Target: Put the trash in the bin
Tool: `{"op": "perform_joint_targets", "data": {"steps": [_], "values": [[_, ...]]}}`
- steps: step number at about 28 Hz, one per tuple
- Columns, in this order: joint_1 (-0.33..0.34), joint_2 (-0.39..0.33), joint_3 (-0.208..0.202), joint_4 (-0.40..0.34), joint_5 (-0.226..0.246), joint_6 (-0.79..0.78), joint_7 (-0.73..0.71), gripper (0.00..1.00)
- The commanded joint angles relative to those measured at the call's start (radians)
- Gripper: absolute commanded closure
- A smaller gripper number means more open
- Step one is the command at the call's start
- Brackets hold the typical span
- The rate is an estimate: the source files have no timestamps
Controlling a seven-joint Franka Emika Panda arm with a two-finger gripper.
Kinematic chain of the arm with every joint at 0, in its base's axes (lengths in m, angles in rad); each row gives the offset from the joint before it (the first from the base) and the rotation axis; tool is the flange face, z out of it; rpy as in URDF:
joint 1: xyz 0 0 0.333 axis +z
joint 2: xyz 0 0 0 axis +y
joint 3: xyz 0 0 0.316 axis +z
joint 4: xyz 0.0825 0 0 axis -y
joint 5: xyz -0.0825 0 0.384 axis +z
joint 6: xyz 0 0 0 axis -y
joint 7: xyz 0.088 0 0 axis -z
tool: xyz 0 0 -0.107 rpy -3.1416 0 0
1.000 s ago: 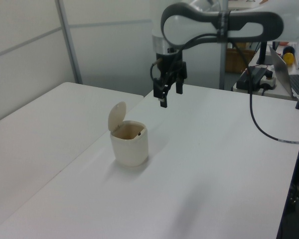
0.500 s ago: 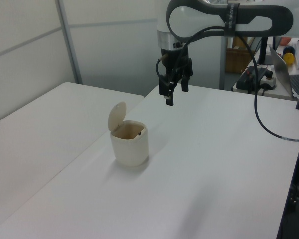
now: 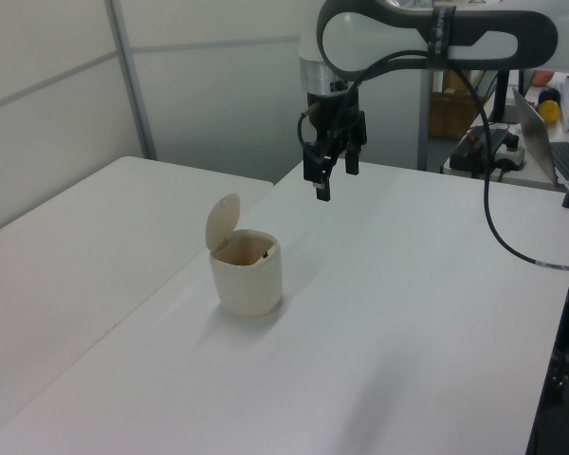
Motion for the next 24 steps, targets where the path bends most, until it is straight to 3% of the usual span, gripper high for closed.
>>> {"op": "perform_joint_targets", "data": {"steps": [1, 9, 16, 24], "values": [[0.003, -0.011, -0.008, -0.011, 0.021, -0.013, -0.022, 0.0], [0.003, -0.004, -0.002, -0.011, 0.023, -0.001, -0.022, 0.0], [-0.002, -0.002, -0.012, -0.011, 0.099, 0.007, -0.024, 0.0], [0.0, -0.002, -0.011, -0.013, 0.093, 0.03, -0.024, 0.0]]}}
